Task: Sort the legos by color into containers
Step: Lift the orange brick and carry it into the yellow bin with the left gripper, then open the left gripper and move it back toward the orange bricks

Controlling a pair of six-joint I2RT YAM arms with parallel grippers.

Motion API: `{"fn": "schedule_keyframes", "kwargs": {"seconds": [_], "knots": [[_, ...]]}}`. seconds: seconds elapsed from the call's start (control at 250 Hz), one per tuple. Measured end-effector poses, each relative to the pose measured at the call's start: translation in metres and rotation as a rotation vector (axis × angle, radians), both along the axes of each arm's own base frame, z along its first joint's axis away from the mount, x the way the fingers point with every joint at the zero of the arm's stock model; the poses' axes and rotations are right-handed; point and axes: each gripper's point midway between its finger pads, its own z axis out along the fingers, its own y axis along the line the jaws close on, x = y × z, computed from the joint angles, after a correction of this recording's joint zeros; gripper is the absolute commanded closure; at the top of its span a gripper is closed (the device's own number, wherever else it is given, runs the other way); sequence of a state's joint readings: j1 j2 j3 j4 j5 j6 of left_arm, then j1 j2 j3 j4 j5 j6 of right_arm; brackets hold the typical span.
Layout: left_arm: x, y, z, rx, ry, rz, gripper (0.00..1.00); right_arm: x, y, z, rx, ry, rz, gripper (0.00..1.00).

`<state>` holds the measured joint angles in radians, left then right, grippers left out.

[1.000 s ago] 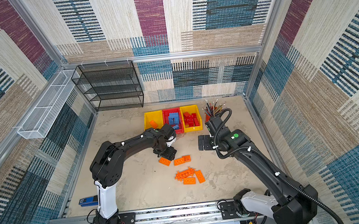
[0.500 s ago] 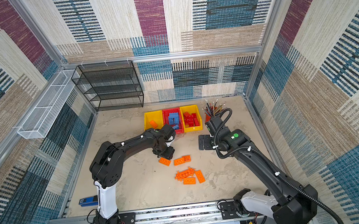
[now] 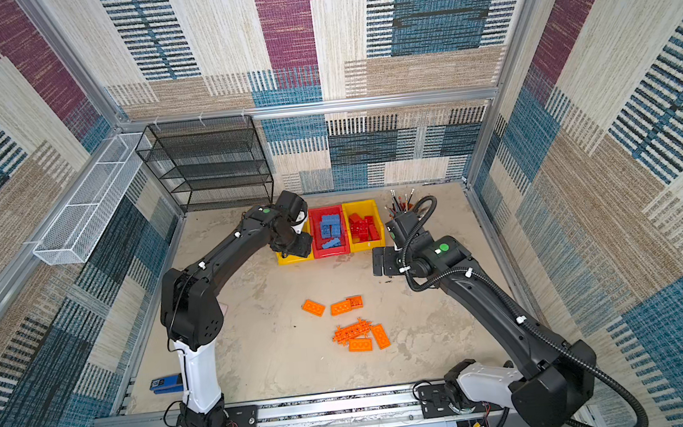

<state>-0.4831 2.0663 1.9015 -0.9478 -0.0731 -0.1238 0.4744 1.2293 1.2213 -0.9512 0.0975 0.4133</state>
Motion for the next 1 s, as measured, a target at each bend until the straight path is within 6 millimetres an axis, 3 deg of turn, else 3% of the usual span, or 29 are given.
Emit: {"fn": "schedule_keyframes", "kwargs": {"seconds": [0.156, 0.312, 0.372, 0.472, 0.584, 0.712, 0.868, 1.0], "knots": [[0.044, 0.005, -0.001, 0.009, -0.033, 0.007, 0.35, 0.01, 0.005, 0.003, 0.0, -0.01, 0.005, 0.01], [0.082, 0.009, -0.013, -0.002, -0.047, 0.036, 0.13, 0.018, 0.007, 0.004, -0.011, -0.011, 0.002, 0.01], [0.09, 0.011, -0.016, -0.005, -0.052, 0.046, 0.08, 0.021, 0.007, 0.006, -0.015, -0.014, -0.002, 0.01], [0.096, 0.011, -0.011, -0.018, -0.065, 0.049, 0.06, 0.027, 0.01, 0.009, -0.018, -0.019, 0.0, 0.01], [0.092, 0.005, 0.0, -0.046, -0.075, 0.036, 0.06, 0.034, 0.012, 0.009, -0.031, -0.02, 0.006, 0.01], [0.072, 0.005, 0.022, -0.071, -0.084, 0.02, 0.06, 0.042, 0.017, 0.006, -0.041, -0.016, 0.019, 0.01], [0.03, 0.016, 0.049, -0.1, -0.107, 0.003, 0.06, 0.042, 0.024, 0.003, -0.01, -0.014, 0.044, 0.01], [-0.013, 0.029, 0.05, -0.109, -0.097, -0.008, 0.05, 0.032, 0.027, 0.0, 0.029, -0.014, 0.068, 0.01]]}}
